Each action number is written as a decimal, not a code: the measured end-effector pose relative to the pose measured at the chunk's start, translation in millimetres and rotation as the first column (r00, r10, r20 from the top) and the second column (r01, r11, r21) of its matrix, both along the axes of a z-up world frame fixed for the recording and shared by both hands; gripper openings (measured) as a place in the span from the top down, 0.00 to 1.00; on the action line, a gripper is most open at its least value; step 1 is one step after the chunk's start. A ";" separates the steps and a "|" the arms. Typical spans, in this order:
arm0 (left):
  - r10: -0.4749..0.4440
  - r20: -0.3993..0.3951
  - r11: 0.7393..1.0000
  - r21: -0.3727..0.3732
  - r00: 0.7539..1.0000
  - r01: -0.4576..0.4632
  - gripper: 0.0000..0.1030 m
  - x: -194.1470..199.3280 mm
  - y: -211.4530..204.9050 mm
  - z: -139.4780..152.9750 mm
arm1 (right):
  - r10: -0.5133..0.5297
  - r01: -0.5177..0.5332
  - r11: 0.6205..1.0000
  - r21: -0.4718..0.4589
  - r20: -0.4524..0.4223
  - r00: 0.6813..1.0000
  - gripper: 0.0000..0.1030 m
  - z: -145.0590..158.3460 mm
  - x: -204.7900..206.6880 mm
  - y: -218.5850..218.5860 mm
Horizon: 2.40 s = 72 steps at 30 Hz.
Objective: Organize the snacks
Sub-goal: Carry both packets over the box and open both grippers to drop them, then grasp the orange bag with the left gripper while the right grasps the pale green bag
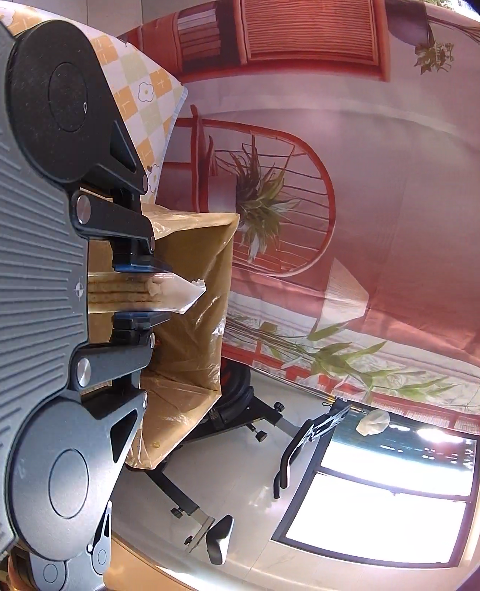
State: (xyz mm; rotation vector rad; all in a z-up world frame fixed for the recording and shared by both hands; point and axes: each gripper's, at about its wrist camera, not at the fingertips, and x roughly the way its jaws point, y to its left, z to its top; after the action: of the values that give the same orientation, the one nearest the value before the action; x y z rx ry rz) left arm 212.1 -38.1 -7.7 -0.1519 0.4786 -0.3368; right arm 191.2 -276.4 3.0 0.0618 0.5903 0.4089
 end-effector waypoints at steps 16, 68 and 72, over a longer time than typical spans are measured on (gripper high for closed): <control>-0.022 -0.086 1.000 -0.021 0.996 0.020 0.81 -29.6 19.5 -38.1 | -0.060 -0.004 0.985 -0.173 -0.364 0.929 0.09 -105.7 -69.3 35.7; 0.066 -0.008 0.997 0.037 0.998 -0.066 0.37 112.9 -31.9 22.8 | -0.279 0.281 0.959 -0.042 0.046 0.959 0.16 -8.9 123.3 -0.8; 0.090 -0.006 0.995 0.037 0.996 -0.090 0.35 108.4 -17.9 21.1 | -0.266 0.267 0.963 -0.018 0.048 0.963 0.09 -7.0 117.1 -9.6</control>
State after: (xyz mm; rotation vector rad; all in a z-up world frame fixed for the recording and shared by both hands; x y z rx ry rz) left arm 320.5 -55.9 13.4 -0.1381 0.4835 -0.2390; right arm 308.3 -286.1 -4.0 0.1072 0.5335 0.1404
